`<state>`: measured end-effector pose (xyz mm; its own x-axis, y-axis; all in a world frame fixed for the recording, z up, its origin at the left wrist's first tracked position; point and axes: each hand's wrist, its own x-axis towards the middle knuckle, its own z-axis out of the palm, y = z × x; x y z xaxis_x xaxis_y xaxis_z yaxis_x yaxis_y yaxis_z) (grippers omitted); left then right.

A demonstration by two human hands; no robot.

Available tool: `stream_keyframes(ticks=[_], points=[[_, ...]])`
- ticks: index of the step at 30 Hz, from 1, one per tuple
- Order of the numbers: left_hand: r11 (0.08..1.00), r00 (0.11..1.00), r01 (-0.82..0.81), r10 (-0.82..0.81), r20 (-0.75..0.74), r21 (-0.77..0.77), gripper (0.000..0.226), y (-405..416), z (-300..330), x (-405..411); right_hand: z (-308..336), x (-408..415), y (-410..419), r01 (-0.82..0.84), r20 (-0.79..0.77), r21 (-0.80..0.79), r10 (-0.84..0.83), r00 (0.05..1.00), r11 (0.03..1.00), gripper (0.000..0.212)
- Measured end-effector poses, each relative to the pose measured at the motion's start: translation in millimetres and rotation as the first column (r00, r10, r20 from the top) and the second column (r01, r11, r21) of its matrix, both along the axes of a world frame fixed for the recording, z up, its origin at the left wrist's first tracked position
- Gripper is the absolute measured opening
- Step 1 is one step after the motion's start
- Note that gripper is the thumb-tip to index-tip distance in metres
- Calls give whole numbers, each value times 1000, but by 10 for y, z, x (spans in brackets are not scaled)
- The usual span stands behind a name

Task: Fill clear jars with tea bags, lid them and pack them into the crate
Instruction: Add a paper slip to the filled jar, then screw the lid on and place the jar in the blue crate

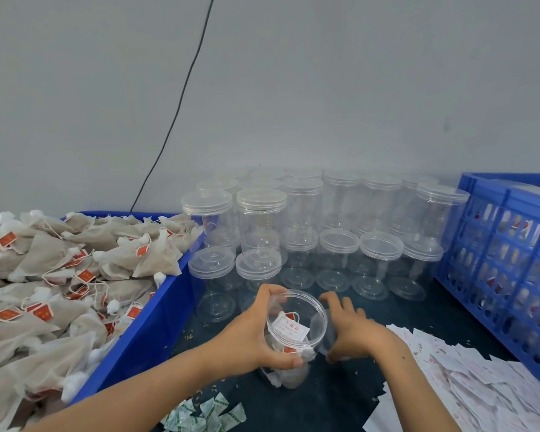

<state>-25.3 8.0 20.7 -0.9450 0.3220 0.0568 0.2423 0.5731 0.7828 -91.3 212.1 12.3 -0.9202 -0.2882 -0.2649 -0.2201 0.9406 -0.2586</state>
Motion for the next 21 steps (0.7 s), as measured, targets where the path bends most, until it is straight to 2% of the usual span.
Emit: stream_keyframes(ticks=[3,7,11,14,17,19,21], points=[[999,999,28,-27,21,-44,96,-20,-27,-19,176,61,38,-35,-54,-52,32,998,998,106],[999,1000,-3,2,-26,-53,97,-33,-20,-44,412,194,93,-118,-138,-57,109,984,991,110],[997,991,-42,49,-122,63,97,-31,23,-46,615,313,196,-174,-233,-234,119,965,957,111],[988,972,-74,101,-211,133,97,-22,71,-31,716,364,245,-249,-307,-431,119,944,867,108],[982,945,-101,144,-293,157,99,1,95,-16,736,381,162,-313,-313,-623,138,940,717,102],[980,932,-97,150,-331,171,99,24,105,-6,713,385,49,-335,-305,-688,162,939,644,91],[979,925,-79,142,-351,188,98,40,108,3,672,393,-64,-349,-311,-708,172,935,614,74]])
